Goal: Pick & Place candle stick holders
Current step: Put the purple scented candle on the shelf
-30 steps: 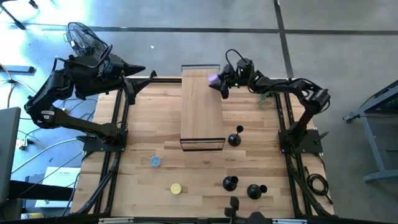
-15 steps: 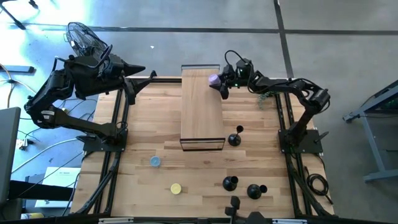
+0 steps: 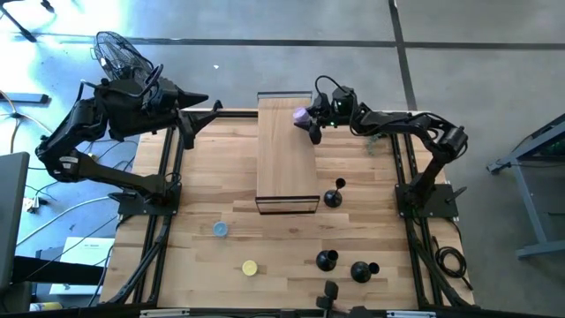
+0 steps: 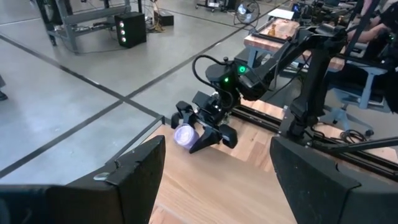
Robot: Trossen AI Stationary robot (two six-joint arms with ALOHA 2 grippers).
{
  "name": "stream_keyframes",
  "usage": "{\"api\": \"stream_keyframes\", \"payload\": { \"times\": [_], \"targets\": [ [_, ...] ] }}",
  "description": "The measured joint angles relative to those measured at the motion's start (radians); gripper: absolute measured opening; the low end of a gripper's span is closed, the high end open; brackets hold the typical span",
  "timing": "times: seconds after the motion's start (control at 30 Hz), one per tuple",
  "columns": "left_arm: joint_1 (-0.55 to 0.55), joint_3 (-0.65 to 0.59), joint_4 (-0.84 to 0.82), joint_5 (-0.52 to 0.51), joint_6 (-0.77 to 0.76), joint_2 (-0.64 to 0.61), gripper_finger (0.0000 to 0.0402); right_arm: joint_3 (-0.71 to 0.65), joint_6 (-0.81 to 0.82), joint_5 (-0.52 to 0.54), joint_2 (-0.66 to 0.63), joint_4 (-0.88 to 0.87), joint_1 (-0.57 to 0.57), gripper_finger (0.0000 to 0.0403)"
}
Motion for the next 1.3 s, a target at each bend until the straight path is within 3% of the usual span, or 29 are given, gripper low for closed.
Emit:
{"api": "stream_keyframes", "payload": {
  "times": [0.4,0.7,1.3],
  "targets": [
    [0.000,0.000,0.006,-0.004,0.000,0.013,0.0286,0.037,-0.004,0.006,0.009,0.016,-0.007,0.0216],
    [0.000,0.000,0.024,0.007,0.019,0.012,0.0286,0.089,-0.025,0.009,0.031,-0.096,-0.015,0.0216],
    [0.000,0.000,0.023,0.010,0.023,0.012,0.0286,0.089,-0.028,0.003,0.031,-0.159,-0.020,0.0217]
  ]
}}
